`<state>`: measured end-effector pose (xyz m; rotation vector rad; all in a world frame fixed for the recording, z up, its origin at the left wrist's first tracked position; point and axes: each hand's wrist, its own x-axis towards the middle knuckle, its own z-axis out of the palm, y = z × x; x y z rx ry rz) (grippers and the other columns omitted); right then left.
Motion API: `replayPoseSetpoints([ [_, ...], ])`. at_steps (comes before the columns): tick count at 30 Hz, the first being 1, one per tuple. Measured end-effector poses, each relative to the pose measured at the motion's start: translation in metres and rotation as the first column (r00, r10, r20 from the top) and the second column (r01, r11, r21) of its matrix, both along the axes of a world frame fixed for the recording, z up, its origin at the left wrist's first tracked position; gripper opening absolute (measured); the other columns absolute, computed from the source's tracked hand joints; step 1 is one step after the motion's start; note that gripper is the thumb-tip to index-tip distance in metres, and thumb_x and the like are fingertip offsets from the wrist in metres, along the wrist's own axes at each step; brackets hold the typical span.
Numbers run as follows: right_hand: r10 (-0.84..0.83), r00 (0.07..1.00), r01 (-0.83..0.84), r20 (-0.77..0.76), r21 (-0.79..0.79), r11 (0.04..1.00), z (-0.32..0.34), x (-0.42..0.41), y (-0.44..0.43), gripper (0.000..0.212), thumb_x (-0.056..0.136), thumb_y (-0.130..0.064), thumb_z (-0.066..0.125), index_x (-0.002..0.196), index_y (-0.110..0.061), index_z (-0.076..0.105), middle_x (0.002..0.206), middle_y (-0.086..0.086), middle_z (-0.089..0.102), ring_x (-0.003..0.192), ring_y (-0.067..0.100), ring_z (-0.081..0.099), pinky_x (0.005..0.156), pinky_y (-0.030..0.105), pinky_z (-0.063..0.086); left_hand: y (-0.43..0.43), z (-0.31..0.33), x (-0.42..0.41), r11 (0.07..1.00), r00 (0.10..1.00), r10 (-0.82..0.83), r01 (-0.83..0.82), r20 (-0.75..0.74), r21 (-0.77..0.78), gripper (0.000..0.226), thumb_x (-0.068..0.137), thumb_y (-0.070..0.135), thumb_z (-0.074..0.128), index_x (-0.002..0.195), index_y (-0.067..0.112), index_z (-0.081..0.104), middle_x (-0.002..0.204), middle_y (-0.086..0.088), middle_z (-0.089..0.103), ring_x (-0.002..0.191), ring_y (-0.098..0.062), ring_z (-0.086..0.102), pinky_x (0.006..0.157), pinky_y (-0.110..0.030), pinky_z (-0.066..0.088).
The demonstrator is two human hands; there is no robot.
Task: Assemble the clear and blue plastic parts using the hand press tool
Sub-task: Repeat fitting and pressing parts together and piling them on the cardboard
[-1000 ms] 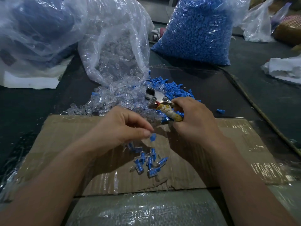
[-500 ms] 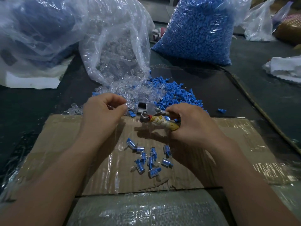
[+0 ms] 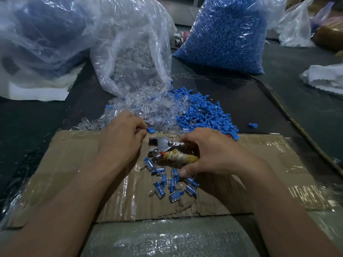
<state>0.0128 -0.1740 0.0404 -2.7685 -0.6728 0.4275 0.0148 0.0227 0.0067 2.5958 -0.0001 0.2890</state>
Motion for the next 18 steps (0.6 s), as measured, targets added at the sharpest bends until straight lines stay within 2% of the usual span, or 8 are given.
replayPoseSetpoints([
  [2,0.004,1.000,-0.004,0.012,-0.026,1.000,-0.001,-0.001,0.002,0.076,0.054,-0.068,0.069,0.117,-0.031,0.048,0.089,-0.019,0.039,0.090,0.005,0.039,0.072,0.024,0.030,0.000,-0.001,0.000,0.997,0.999,0.022,-0.018,0.047,-0.076,0.008,0.090,0.019,0.056,0.087,0.020,0.064,0.087,0.007,0.047,0.083,-0.009,0.044,0.072,-0.024,0.031],
  [6,0.015,1.000,-0.015,0.012,-0.058,0.998,-0.003,-0.002,0.005,0.088,0.053,-0.076,0.061,0.126,-0.031,0.042,0.100,-0.015,0.038,0.097,0.006,0.036,0.077,0.025,0.029,-0.003,0.004,-0.003,0.936,0.989,0.092,-0.045,0.119,-0.348,0.015,0.090,0.014,0.055,0.080,0.024,0.059,0.075,0.015,0.053,0.069,0.011,0.052,0.057,-0.004,0.038],
  [8,-0.013,1.000,0.013,-0.021,0.010,1.000,0.000,-0.003,0.005,0.088,0.049,-0.080,0.051,0.123,-0.032,0.046,0.097,-0.016,0.039,0.094,0.004,0.038,0.069,0.020,0.030,-0.005,0.003,-0.005,0.855,0.990,0.086,-0.017,0.109,-0.519,0.024,0.091,0.012,0.053,0.083,0.034,0.057,0.076,0.012,0.054,0.069,0.005,0.054,0.068,-0.009,0.044],
  [10,-0.050,0.998,0.052,-0.025,0.097,0.994,0.003,-0.002,0.003,0.074,0.056,-0.076,0.050,0.114,-0.031,0.054,0.096,-0.016,0.044,0.089,0.002,0.042,0.066,0.017,0.031,-0.007,0.005,-0.007,0.744,0.995,0.066,-0.001,0.073,-0.668,0.032,0.093,0.010,0.050,0.089,0.041,0.059,0.076,0.002,0.055,0.070,-0.011,0.054,0.075,-0.031,0.048],
  [11,-0.062,0.998,0.063,-0.016,0.133,0.989,0.004,-0.002,0.002,0.060,0.064,-0.070,0.054,0.108,-0.029,0.058,0.094,-0.015,0.047,0.087,0.002,0.044,0.066,0.017,0.032,-0.008,0.006,-0.008,0.723,0.996,0.061,0.005,0.071,-0.691,0.034,0.093,0.009,0.049,0.089,0.041,0.061,0.076,0.001,0.055,0.071,-0.013,0.055,0.075,-0.032,0.050],
  [14,-0.143,0.988,0.125,0.052,0.256,0.959,0.006,0.002,-0.004,0.018,0.080,-0.049,0.057,0.085,-0.032,0.062,0.080,-0.018,0.053,0.076,-0.002,0.049,0.062,0.015,0.033,-0.010,0.010,-0.011,0.693,0.997,0.021,0.042,0.078,-0.720,0.030,0.091,0.004,0.050,0.086,0.030,0.064,0.070,0.006,0.056,0.059,0.003,0.055,0.055,-0.009,0.045],
  [15,-0.201,0.974,0.164,0.101,0.295,0.942,0.006,0.004,-0.007,0.010,0.083,-0.043,0.058,0.080,-0.033,0.061,0.075,-0.019,0.054,0.071,-0.003,0.050,0.059,0.013,0.032,-0.010,0.011,-0.011,0.654,0.997,0.017,0.041,0.069,-0.755,0.028,0.091,0.003,0.051,0.086,0.026,0.065,0.069,0.004,0.057,0.056,0.004,0.054,0.052,-0.008,0.044],
  [18,-0.433,0.878,0.325,0.204,0.412,0.851,0.000,0.016,-0.020,0.010,0.087,-0.028,0.059,0.078,-0.030,0.059,0.069,-0.023,0.052,0.065,-0.004,0.050,0.058,0.014,0.034,-0.012,0.012,-0.013,0.482,0.999,0.030,0.005,0.022,-0.876,0.021,0.089,-0.002,0.053,0.084,0.016,0.064,0.063,0.005,0.062,0.056,-0.001,0.056,0.053,-0.013,0.048],
])
